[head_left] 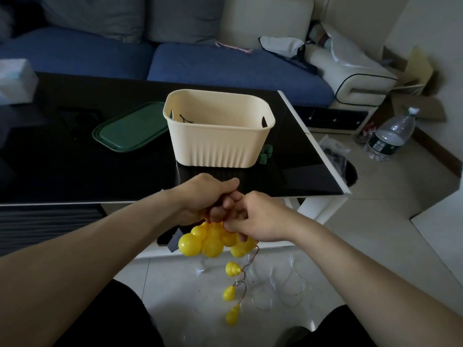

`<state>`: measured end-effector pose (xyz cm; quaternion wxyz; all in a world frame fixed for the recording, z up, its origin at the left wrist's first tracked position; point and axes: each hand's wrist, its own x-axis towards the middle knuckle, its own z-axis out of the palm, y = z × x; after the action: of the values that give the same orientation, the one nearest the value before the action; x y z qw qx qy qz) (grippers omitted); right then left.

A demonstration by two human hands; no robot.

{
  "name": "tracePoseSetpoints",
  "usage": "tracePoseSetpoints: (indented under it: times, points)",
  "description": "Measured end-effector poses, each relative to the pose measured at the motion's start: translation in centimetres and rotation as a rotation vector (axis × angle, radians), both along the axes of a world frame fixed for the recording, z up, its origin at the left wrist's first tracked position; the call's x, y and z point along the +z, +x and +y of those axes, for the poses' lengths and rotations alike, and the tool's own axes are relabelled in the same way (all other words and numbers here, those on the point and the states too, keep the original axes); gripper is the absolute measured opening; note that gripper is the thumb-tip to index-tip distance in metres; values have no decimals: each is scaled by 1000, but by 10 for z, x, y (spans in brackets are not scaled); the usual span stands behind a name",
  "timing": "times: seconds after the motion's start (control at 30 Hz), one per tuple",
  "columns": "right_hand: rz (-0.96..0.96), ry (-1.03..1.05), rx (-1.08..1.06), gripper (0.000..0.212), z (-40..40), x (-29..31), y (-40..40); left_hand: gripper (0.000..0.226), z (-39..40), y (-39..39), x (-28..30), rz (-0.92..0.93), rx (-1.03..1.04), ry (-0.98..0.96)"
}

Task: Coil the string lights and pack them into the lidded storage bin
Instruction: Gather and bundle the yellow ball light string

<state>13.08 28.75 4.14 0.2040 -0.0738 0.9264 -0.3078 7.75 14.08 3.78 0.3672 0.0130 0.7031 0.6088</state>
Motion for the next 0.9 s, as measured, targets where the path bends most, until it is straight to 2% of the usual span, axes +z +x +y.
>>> tracePoseSetpoints:
  times: [0.1, 0.17, 0.27, 0.4, 0.5, 0.67, 0.9]
  points:
    - [71, 87, -10, 15, -3, -2, -1, 35, 5, 2, 0, -140, 127, 147]
    - [137, 151, 1, 20, -4, -3, -1, 30, 9, 2, 1, -202, 236, 251]
    - [210, 203, -33, 27, -5, -3, 1, 23, 11, 0, 4, -217, 364, 405]
    - [253, 231, 6, 18, -7, -1, 5, 20, 14, -4, 5, -160, 397, 547]
    - [289, 267, 88, 18, -11, -2, 9, 18, 15, -4, 2, -137, 297, 510]
    - [351, 315, 113, 24, -5, -2, 5, 30, 15, -1, -4, -67, 108, 277]
    - [480, 98, -30, 13, -5, 4, 3, 36, 13, -1, -3, 33, -71, 249]
